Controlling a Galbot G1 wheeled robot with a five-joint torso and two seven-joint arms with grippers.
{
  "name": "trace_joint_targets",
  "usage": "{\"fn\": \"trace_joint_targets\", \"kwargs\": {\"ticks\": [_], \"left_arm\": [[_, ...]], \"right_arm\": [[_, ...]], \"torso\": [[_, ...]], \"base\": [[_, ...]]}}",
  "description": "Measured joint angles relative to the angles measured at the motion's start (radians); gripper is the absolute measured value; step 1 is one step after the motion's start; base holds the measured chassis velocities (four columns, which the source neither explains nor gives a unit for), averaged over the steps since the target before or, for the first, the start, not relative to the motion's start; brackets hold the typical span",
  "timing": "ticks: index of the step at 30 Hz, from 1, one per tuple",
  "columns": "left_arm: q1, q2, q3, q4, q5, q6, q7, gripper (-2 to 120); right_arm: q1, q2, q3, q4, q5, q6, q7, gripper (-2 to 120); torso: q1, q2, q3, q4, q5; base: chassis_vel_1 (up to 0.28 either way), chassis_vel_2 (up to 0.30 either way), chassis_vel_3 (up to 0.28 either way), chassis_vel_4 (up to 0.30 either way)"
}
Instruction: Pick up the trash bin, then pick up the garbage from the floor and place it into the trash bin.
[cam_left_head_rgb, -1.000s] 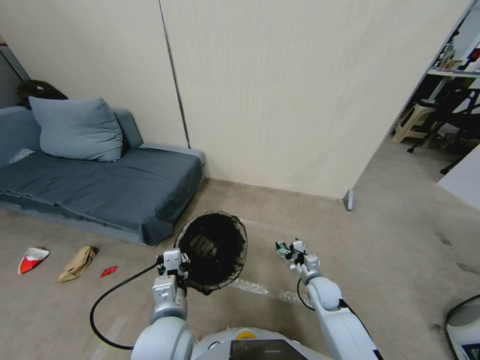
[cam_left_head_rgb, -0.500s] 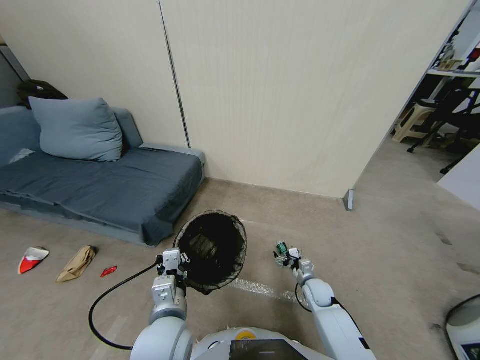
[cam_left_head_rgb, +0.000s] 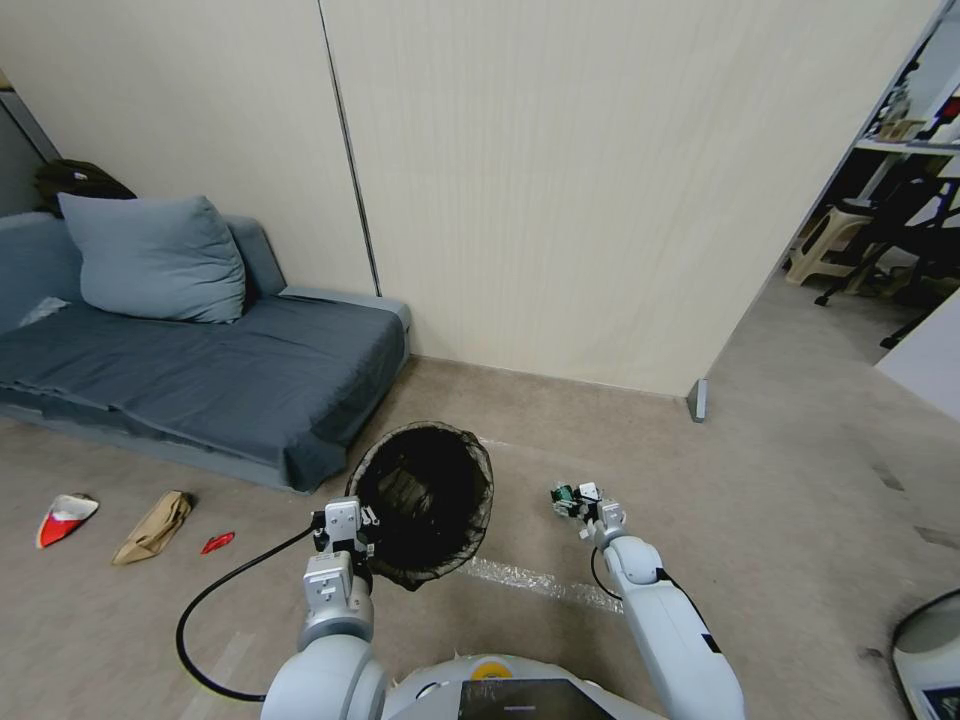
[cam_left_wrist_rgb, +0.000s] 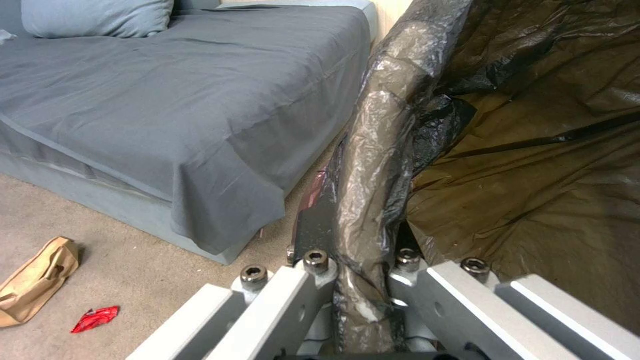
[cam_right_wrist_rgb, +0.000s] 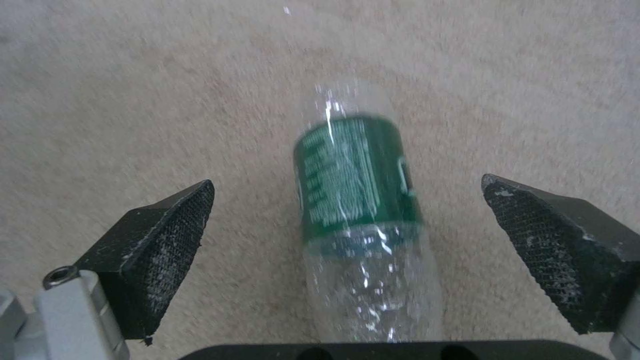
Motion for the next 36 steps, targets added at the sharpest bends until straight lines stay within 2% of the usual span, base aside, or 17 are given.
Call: {"fn": "trace_joint_targets", "kwargs": {"ticks": [6, 8, 9, 12, 13, 16, 17, 19, 21, 24, 28, 36], "left_arm": [[0.001, 0.0, 0.001, -0.001, 0.003, -0.001, 0.0, 1], [0.002, 0.0, 0.001, -0.002, 0.004, -0.001, 0.0, 1], [0.002, 0.0, 0.001, -0.002, 0.004, -0.001, 0.0, 1], [0.003, 0.0, 0.001, -0.002, 0.005, -0.001, 0.0, 1], [0.003, 0.0, 0.001, -0.002, 0.005, -0.001, 0.0, 1], [0.003, 0.0, 0.004, -0.002, 0.007, -0.001, 0.0, 1], [0.003, 0.0, 0.004, -0.002, 0.007, -0.001, 0.0, 1], [0.003, 0.0, 0.005, -0.002, 0.008, -0.001, 0.0, 1], [0.003, -0.001, 0.007, -0.002, 0.01, -0.002, 0.0, 1], [0.003, -0.001, 0.013, 0.0, 0.014, -0.003, 0.0, 1], [0.003, -0.001, 0.017, 0.002, 0.015, -0.004, 0.0, 1], [0.002, -0.001, 0.022, 0.002, 0.017, -0.004, 0.0, 1]], "right_arm": [[0.018, 0.002, 0.004, -0.071, -0.004, 0.014, -0.002, 99], [0.025, 0.002, 0.009, -0.099, -0.006, 0.023, -0.004, 90], [0.025, 0.002, 0.009, -0.099, -0.006, 0.023, -0.004, 90], [0.032, 0.001, 0.016, -0.121, -0.006, 0.036, -0.007, 76], [0.032, 0.001, 0.016, -0.121, -0.006, 0.036, -0.007, 76], [0.031, 0.0, 0.02, -0.126, -0.005, 0.044, -0.007, 63], [0.031, 0.0, 0.02, -0.126, -0.005, 0.044, -0.007, 63], [0.027, -0.001, 0.021, -0.121, -0.003, 0.046, -0.007, 51], [0.026, -0.001, 0.022, -0.117, -0.002, 0.046, -0.007, 47], [0.022, 0.0, 0.023, -0.109, 0.0, 0.048, -0.006, 34], [0.017, 0.002, 0.023, -0.105, 0.001, 0.052, -0.005, 25], [0.015, 0.001, 0.025, -0.098, 0.002, 0.057, -0.003, 23]], "torso": [[0.0, 0.0, 0.0, 0.0, 0.0], [0.0, 0.0, 0.0, 0.0, 0.0], [0.0, 0.0, 0.0, 0.0, 0.0], [0.0, 0.0, 0.0, 0.0, 0.0], [0.0, 0.0, 0.0, 0.0, 0.0], [0.0, 0.0, 0.0, 0.0, 0.0], [0.0, 0.0, 0.0, 0.0, 0.0], [0.0, 0.0, 0.0, -0.0001, 0.0], [0.0, 0.0, 0.0, 0.0, 0.0], [0.0, 0.0, 0.0, 0.0, -0.0001], [0.0, 0.0, 0.0, 0.0, -0.0001], [0.0, 0.0, 0.0, 0.0, 0.0]], "base": [[0.0, 0.0, 0.0, 0.0], [0.0, 0.0, 0.0, 0.0], [0.0, 0.0, 0.0, 0.0], [0.0, 0.0, 0.0, 0.0], [0.0, 0.0, 0.0, 0.0], [0.0, 0.0, 0.0, 0.0], [0.0, 0.0, 0.0, 0.0], [0.0, 0.0, 0.0, 0.0], [0.0, 0.0, 0.0, 0.0], [0.0, 0.0, 0.0, 0.0], [0.0, 0.0, 0.0, 0.0], [0.0, 0.0, 0.0, 0.0]]}}
